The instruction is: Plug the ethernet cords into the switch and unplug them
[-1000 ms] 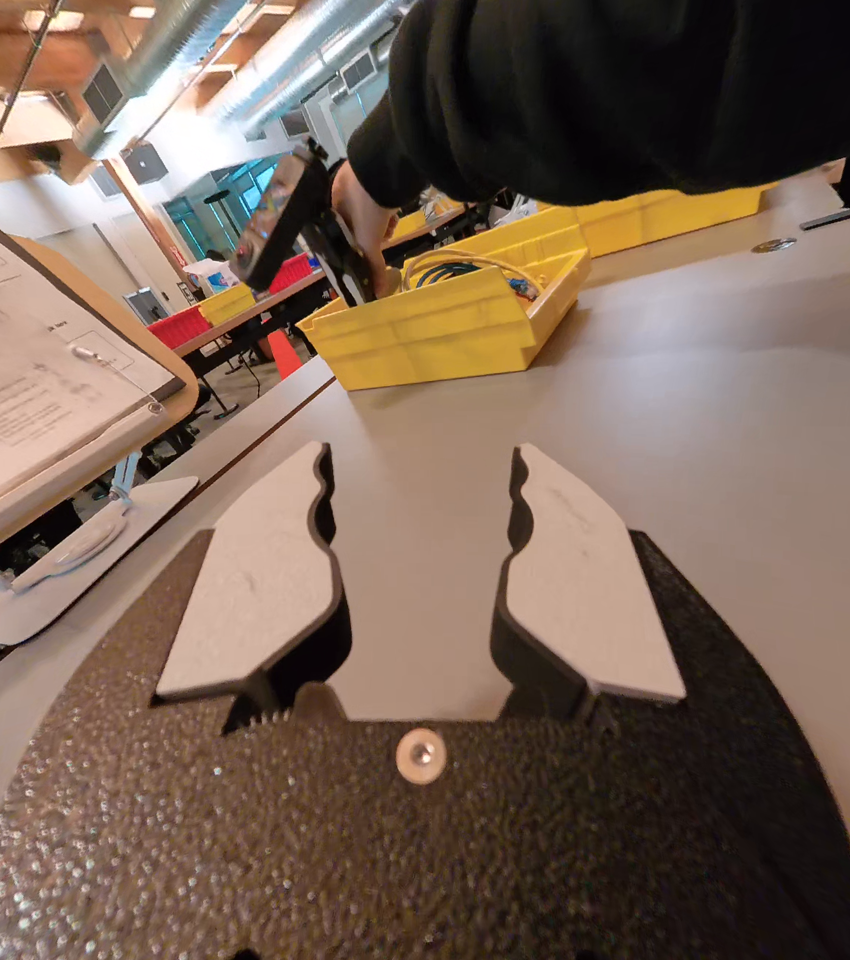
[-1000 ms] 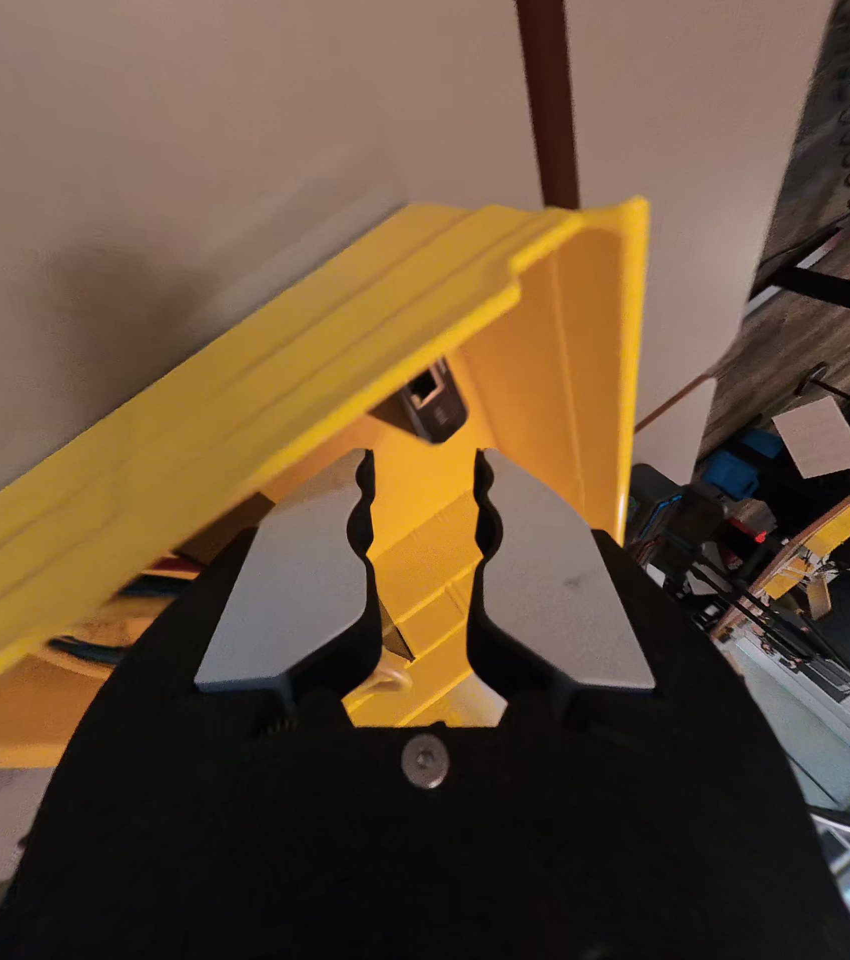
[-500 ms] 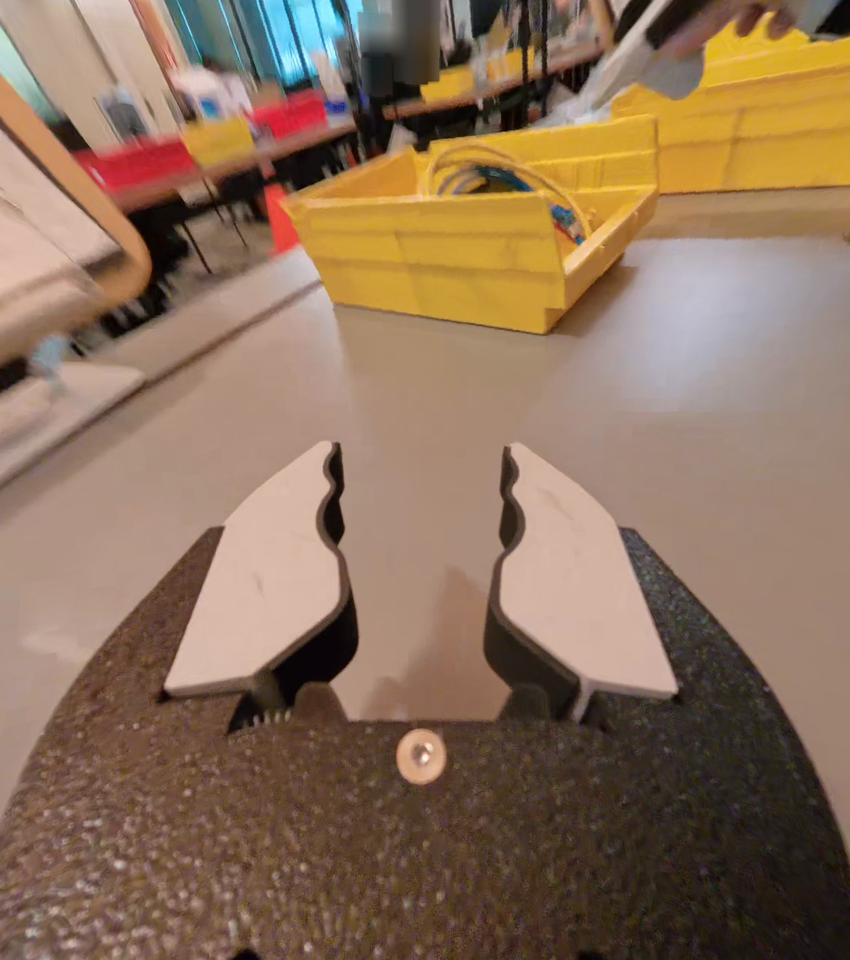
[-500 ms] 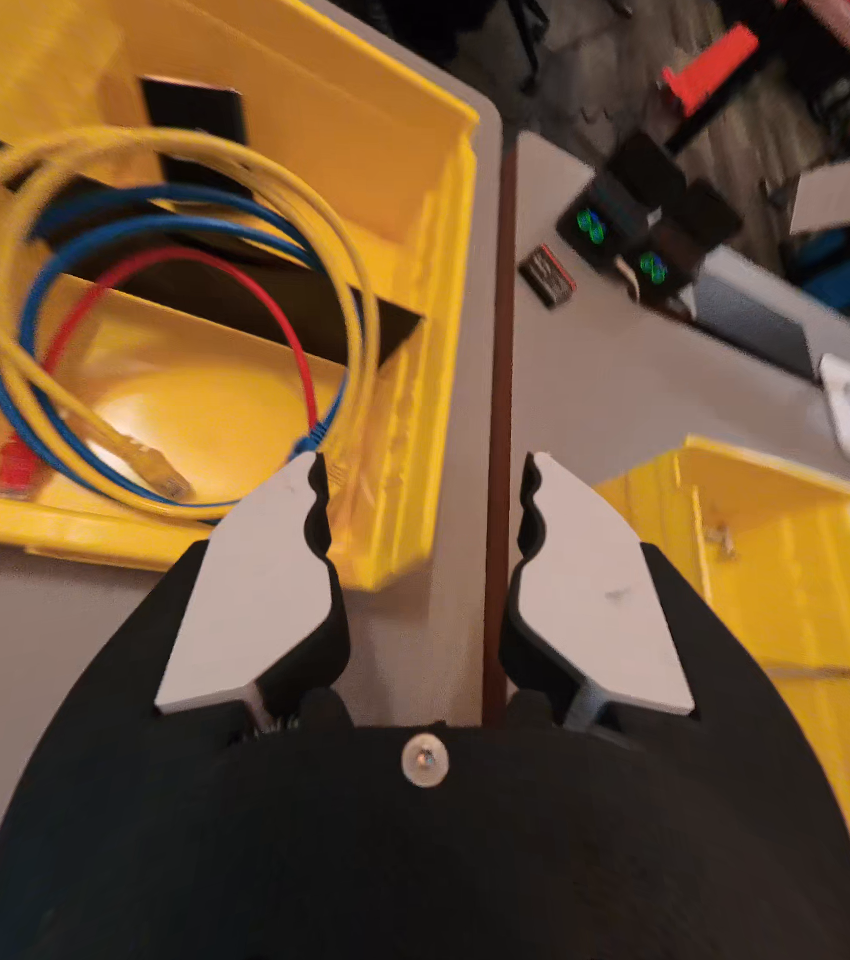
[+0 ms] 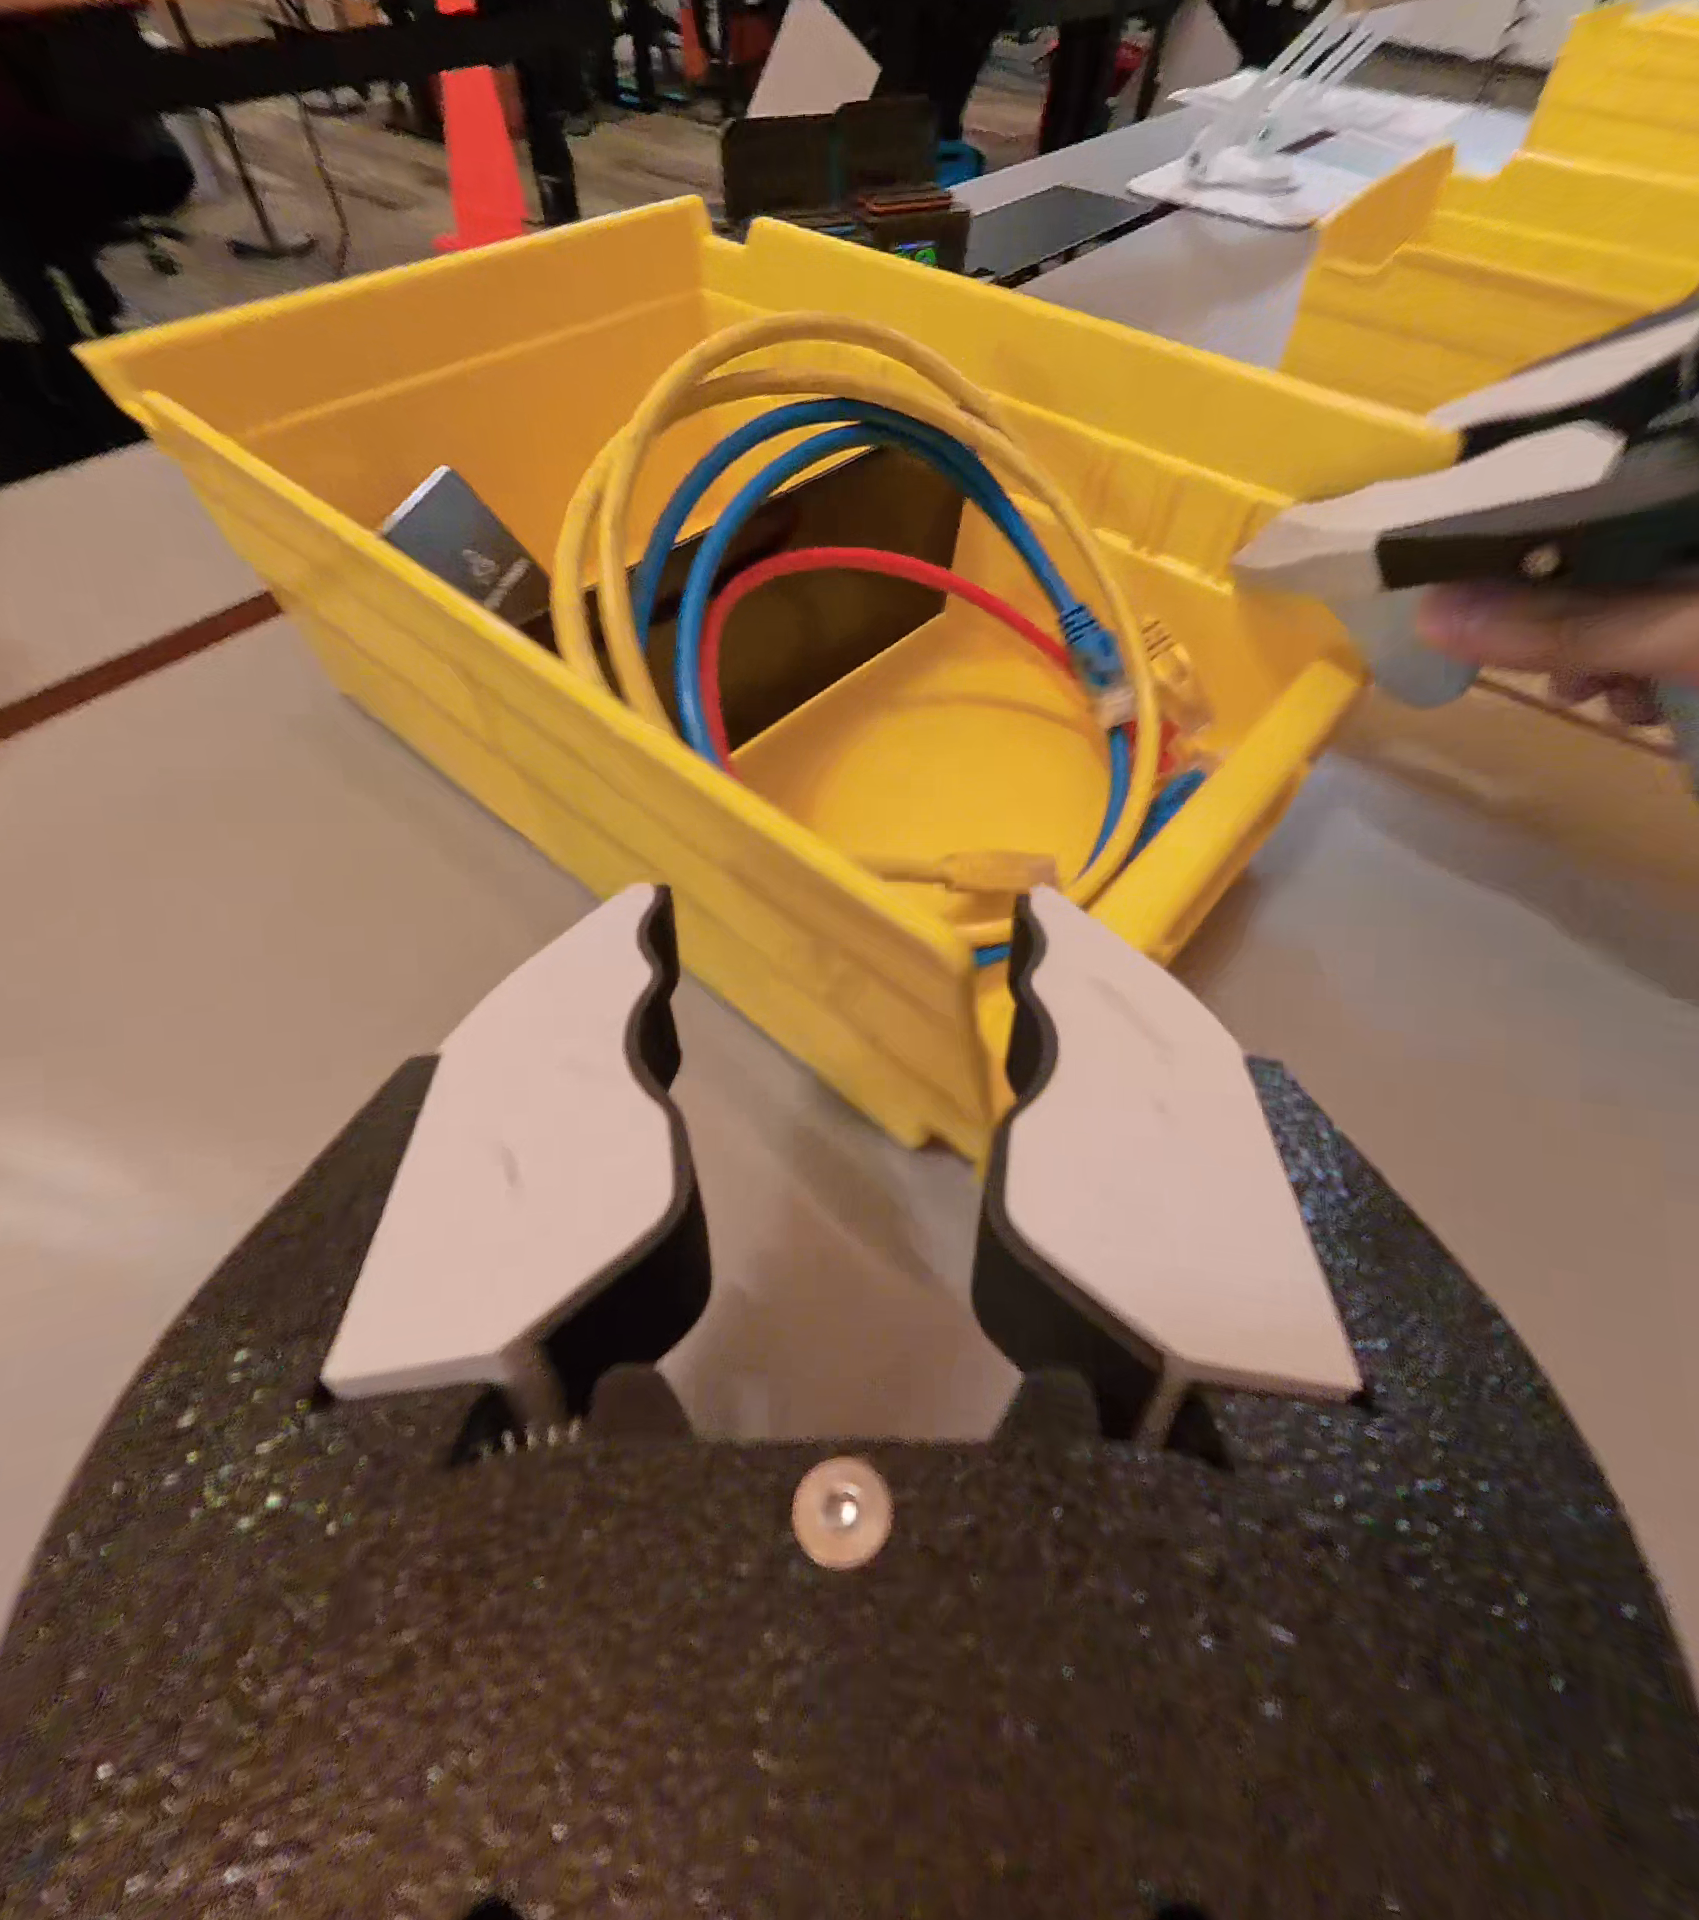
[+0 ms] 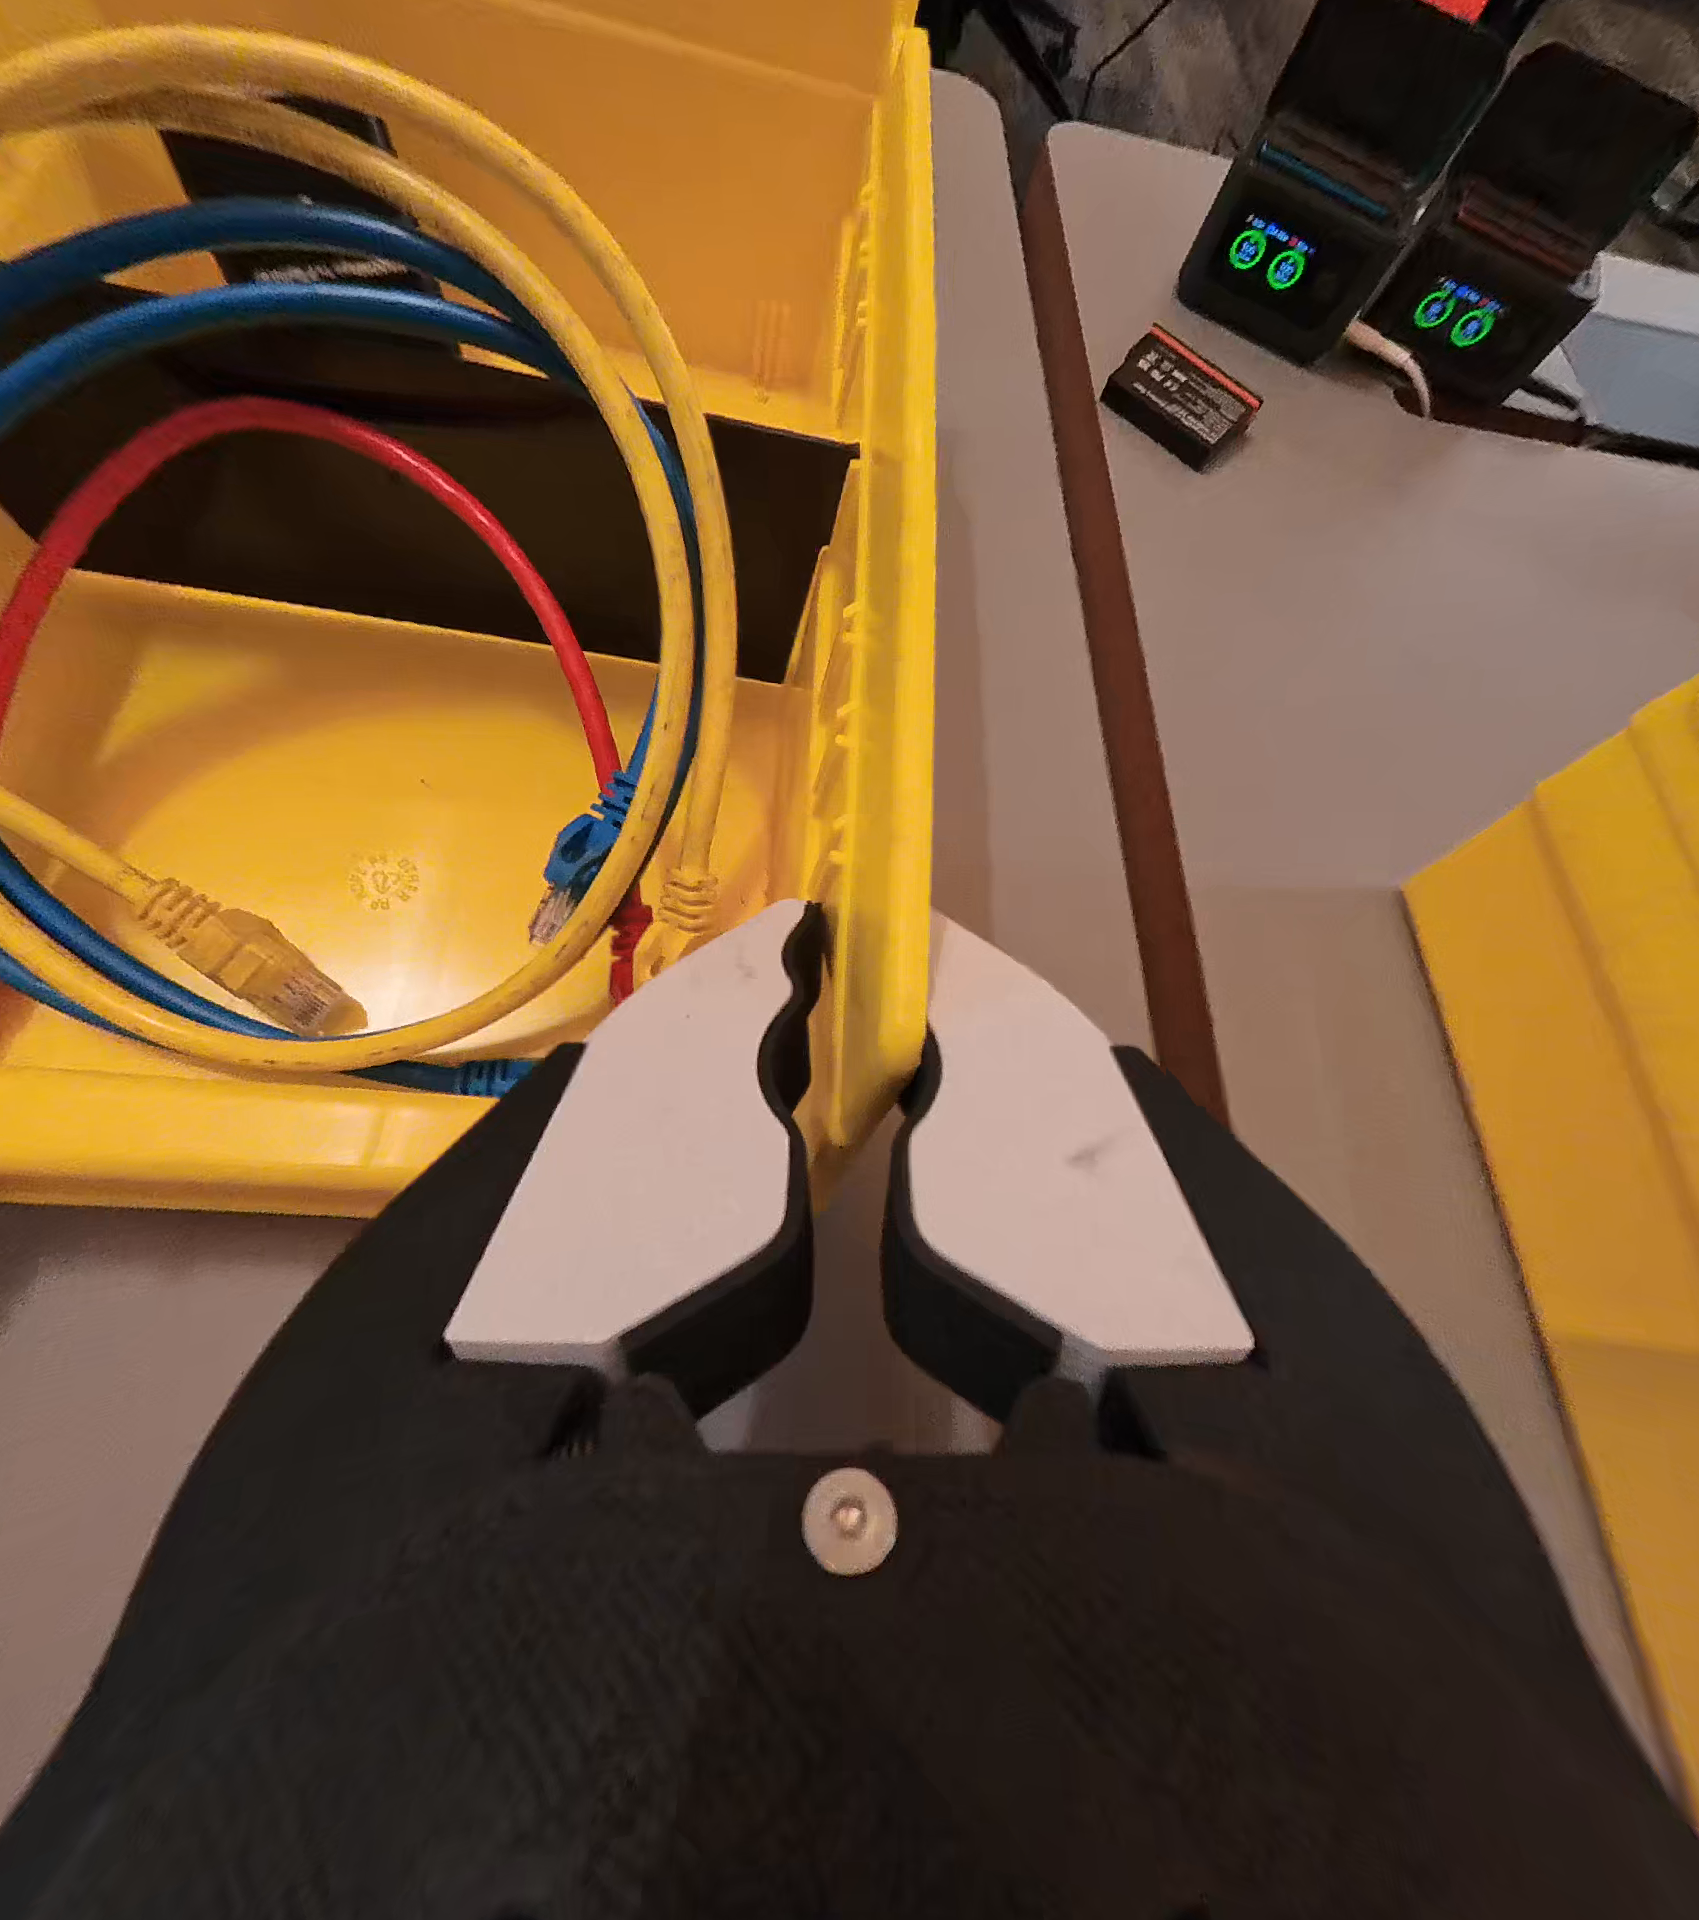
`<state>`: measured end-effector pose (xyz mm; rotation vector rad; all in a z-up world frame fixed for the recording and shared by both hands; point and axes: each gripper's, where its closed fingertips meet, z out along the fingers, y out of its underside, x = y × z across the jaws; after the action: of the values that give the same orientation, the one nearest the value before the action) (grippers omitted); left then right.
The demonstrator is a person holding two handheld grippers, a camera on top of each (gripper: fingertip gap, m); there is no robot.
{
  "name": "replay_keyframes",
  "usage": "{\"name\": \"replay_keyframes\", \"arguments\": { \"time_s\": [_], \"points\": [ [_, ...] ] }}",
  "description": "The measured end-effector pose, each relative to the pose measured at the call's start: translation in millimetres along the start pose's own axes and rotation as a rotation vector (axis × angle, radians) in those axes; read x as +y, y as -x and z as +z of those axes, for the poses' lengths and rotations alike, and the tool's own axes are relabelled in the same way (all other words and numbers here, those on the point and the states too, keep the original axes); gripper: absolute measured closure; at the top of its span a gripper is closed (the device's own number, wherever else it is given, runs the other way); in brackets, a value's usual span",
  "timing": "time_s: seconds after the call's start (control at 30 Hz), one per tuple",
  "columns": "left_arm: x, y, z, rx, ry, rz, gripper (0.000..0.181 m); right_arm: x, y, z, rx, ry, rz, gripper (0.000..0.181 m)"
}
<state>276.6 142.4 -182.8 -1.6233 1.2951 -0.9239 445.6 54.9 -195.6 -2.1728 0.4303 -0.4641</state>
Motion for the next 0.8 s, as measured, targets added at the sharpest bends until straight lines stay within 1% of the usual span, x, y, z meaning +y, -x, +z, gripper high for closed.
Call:
{"name": "replay_keyframes", "arguments": {
  "time_s": [0.03,0.07,0.17,0.3,0.4,0.47,0.57,0.7,0.8],
  "points": [
    [-2.0,-1.7,2.0,0.016,-0.006,-0.027,0.132,-0.3,3.8,-0.6,-0.023,-0.001,0.037,0.176],
    [-2.1,5.4,2.3,-0.025,-0.007,-0.037,0.142,-0.5,8.1,-1.4,-0.044,-0.001,0.068,0.178],
    [-1.5,25.2,-4.5,-0.129,-0.022,0.031,0.156,-3.8,26.0,-5.5,-0.058,-0.014,0.055,0.177],
    [5.0,53.3,-26.5,-0.248,-0.019,0.078,0.165,-8.0,60.0,-12.3,0.013,-0.008,-0.011,0.176],
    [14.3,76.8,-53.6,-0.289,-0.042,0.052,0.168,-11.9,99.9,-18.3,0.019,-0.014,-0.027,0.176],
    [22.7,96.1,-77.6,-0.321,-0.050,0.031,0.169,-14.5,134.0,-22.2,-0.009,-0.026,-0.029,0.176],
    [39.4,127.4,-123.5,-0.371,-0.061,-0.010,0.171,-20.8,194.2,-31.3,-0.086,-0.061,-0.031,0.175],
    [66.0,167.6,-196.0,-0.459,-0.083,-0.051,0.172,-30.3,278.8,-43.9,-0.161,-0.092,-0.084,0.174],
    [87.3,202.2,-253.6,-0.543,-0.070,-0.038,0.174,-38.4,348.6,-53.3,-0.263,-0.118,-0.132,0.171]
  ]
}}
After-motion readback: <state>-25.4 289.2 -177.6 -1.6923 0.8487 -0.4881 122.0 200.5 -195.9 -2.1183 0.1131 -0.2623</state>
